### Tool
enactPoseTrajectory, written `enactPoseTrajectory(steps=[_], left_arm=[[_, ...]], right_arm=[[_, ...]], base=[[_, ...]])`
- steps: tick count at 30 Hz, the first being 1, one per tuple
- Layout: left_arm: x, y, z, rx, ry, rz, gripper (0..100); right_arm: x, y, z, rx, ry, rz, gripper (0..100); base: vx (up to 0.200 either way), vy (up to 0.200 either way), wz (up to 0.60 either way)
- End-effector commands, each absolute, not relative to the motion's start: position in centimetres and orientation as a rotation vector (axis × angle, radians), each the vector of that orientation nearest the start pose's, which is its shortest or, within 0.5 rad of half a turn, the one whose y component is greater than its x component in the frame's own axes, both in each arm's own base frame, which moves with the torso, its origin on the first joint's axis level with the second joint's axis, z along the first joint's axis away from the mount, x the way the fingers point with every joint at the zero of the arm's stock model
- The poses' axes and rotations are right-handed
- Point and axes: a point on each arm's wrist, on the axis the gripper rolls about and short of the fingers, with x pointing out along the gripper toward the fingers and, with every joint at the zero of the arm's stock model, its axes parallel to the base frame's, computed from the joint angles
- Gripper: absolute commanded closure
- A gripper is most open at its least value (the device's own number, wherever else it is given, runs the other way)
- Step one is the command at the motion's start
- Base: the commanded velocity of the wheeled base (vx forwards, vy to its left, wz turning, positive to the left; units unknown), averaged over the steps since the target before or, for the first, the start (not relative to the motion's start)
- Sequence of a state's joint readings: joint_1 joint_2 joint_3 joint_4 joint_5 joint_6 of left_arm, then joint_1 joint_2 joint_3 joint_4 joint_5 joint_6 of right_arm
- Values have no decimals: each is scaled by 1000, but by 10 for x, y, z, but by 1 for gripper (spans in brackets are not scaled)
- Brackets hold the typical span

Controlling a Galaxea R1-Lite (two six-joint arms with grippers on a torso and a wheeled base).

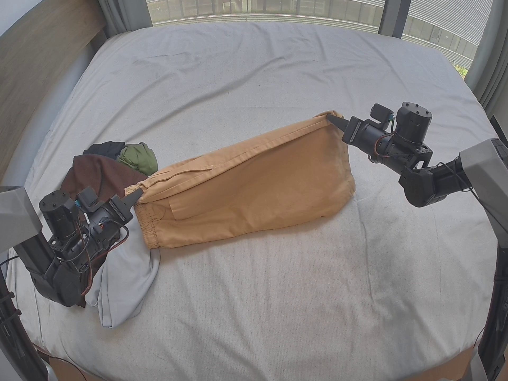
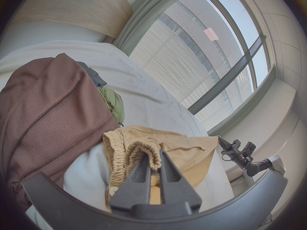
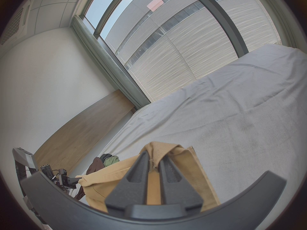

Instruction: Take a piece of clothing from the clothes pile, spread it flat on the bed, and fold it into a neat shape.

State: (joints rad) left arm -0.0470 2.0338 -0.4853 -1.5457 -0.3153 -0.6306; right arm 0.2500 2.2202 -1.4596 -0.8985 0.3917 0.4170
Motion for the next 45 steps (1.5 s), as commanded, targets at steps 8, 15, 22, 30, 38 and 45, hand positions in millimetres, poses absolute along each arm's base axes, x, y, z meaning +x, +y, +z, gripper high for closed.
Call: enactPoseTrajectory(steps=[8, 15, 22, 30, 38, 45], left_arm=[[328, -22, 89, -642, 102, -308, 100], [333, -20, 88, -642, 90, -289, 100], [335, -19, 89, -641, 82, -287, 100], [337, -18, 89, -641, 77, -284, 0], [337, -8, 95, -634, 47, -265, 0], [326, -14, 112, -632, 14, -301, 0]], right_arm=[[472, 133, 163, 389, 10, 661, 100], [481, 137, 157, 387, -12, 645, 100], [485, 140, 152, 385, -14, 648, 100], [490, 141, 156, 384, -45, 649, 0], [497, 149, 167, 400, -153, 577, 0], [467, 153, 177, 406, -102, 565, 0]], base=[[0, 0, 0], [0, 0, 0], [0, 0, 0], [0, 0, 0], [0, 0, 0], [0, 0, 0]])
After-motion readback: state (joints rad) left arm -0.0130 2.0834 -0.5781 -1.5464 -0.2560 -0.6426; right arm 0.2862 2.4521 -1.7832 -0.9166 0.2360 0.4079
